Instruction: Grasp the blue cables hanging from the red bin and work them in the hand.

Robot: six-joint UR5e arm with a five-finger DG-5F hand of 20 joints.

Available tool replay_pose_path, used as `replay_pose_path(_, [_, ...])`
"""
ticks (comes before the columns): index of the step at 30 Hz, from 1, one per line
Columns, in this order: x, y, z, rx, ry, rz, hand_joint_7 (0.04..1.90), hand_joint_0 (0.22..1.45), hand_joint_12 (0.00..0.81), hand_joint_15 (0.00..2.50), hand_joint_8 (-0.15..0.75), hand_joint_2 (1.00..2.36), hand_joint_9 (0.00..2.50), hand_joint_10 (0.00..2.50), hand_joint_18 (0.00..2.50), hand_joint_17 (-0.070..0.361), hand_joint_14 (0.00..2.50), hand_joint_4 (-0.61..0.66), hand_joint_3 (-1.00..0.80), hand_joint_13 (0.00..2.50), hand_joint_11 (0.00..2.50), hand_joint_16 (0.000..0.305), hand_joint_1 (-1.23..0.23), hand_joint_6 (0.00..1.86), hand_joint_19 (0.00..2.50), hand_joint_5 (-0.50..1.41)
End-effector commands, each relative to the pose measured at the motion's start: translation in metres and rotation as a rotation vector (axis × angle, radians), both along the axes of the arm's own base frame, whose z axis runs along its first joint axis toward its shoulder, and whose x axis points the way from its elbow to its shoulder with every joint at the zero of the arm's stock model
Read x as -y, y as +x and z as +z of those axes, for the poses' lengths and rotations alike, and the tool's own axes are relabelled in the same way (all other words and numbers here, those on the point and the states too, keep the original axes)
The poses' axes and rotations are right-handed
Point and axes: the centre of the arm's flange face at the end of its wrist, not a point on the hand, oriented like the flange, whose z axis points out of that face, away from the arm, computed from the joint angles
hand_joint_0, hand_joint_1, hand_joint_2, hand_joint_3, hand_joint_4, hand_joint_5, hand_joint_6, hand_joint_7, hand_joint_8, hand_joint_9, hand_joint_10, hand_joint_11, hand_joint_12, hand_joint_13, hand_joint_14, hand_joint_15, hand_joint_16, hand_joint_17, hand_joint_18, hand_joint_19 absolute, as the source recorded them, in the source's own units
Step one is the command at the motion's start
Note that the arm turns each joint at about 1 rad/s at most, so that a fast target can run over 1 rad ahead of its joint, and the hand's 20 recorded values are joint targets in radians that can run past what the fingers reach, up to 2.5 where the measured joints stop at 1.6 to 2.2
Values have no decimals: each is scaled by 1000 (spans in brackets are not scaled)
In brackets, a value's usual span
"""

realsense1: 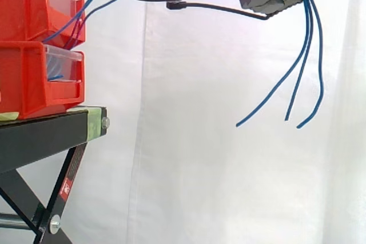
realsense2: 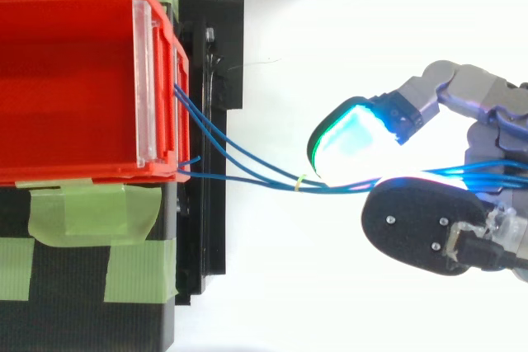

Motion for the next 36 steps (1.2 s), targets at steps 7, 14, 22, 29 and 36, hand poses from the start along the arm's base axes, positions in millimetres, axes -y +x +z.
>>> replay_pose_path(7, [-1, 0, 0, 1, 0, 1, 1238, 1035, 485, 1323, 488, 1022, 587, 2500, 1456, 120, 2500, 347, -20, 924, 2500, 53, -625, 9, 1065, 304])
replay_pose_path(14, [-2, 0, 0, 6, 3, 3, 1234, 1050, 492, 1314, 481, 1020, 558, 2500, 1410, 125, 2500, 343, 107, 906, 2500, 55, -631, 8, 968, 300])
replay_pose_path(22, [-2, -1, 0, 6, 3, -10, 1227, 1066, 499, 1282, 490, 1010, 543, 2500, 1378, 131, 2500, 349, 264, 903, 2500, 58, -626, 8, 863, 298])
replay_pose_path(29, [-3, -1, 0, 6, 3, -8, 1218, 1095, 503, 1257, 494, 1018, 526, 2500, 1322, 133, 2500, 345, 384, 887, 2500, 59, -631, 7, 769, 293])
replay_pose_path(36, [-3, -1, 0, 8, 4, -10, 1205, 1057, 506, 1272, 493, 1006, 507, 2500, 1377, 134, 2500, 361, 247, 893, 2500, 60, -640, 8, 877, 269])
